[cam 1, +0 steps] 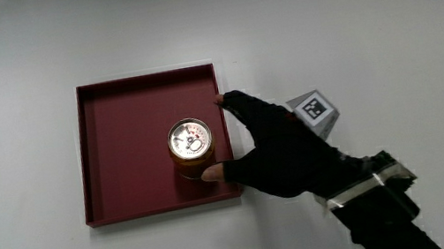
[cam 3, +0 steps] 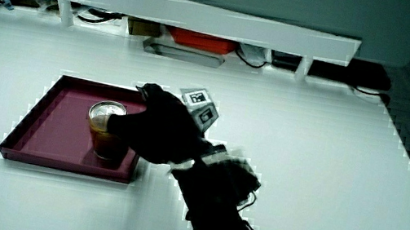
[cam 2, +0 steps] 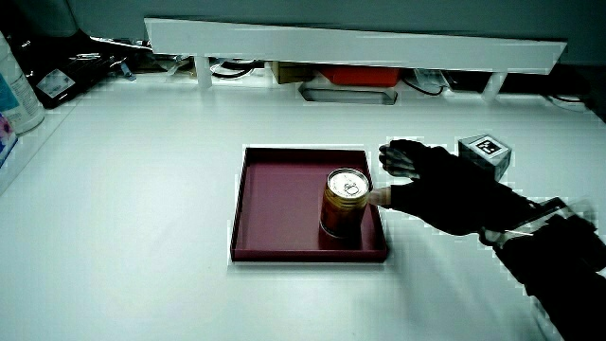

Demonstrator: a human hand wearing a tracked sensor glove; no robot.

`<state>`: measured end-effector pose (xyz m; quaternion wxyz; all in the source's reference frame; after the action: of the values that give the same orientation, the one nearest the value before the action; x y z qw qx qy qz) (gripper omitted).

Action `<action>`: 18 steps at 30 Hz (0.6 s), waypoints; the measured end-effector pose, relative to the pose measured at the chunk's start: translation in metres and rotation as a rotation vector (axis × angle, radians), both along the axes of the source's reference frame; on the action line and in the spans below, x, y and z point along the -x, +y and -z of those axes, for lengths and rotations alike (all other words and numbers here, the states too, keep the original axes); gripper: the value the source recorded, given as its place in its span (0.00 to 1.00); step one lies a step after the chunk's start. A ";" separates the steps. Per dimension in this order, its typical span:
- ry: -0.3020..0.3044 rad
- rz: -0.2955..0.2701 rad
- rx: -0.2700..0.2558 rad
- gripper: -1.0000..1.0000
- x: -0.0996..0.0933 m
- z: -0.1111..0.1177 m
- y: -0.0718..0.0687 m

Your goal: Place red bull into plate

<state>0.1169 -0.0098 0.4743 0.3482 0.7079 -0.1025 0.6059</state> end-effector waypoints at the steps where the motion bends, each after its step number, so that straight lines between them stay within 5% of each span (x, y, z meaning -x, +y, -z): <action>1: -0.006 0.006 0.016 0.00 -0.002 0.009 -0.001; 4: 0.079 0.031 0.023 0.00 -0.013 0.028 -0.002; 6: 0.059 0.050 0.017 0.00 -0.020 0.038 -0.001; 8: 0.106 0.065 0.027 0.00 -0.027 0.049 0.000; 18: 0.165 0.159 -0.117 0.00 -0.061 0.075 0.006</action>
<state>0.1779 -0.0038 0.3996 0.3606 0.7640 -0.1644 0.5092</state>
